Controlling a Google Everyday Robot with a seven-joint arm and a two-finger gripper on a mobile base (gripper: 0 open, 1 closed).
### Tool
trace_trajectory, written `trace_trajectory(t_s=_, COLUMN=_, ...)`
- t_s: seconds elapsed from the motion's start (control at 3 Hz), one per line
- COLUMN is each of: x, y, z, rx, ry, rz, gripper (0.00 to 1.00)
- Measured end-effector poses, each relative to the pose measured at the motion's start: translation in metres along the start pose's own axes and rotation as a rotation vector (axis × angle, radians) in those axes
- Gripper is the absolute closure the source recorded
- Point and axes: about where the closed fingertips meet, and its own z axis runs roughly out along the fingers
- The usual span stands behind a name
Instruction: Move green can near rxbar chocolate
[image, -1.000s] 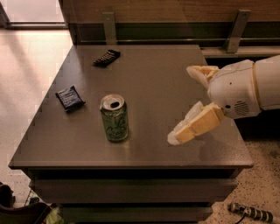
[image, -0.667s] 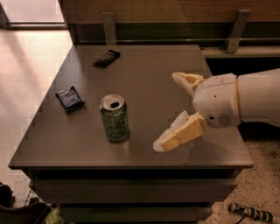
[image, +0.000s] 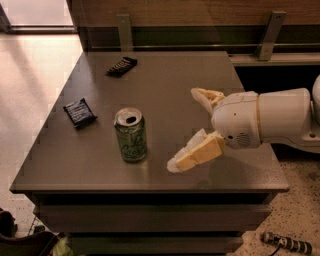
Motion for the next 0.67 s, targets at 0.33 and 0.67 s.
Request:
trace_trajectory(t_s=0.33, x=0.013, y=-0.005, z=0.03, rx=-0.015, ry=-0.085, rz=0.035, gripper=0.0)
trace_trajectory(t_s=0.67, x=0.01, y=-0.004, z=0.054, rx=-0.046, ry=-0.168, rz=0.032, gripper=0.0)
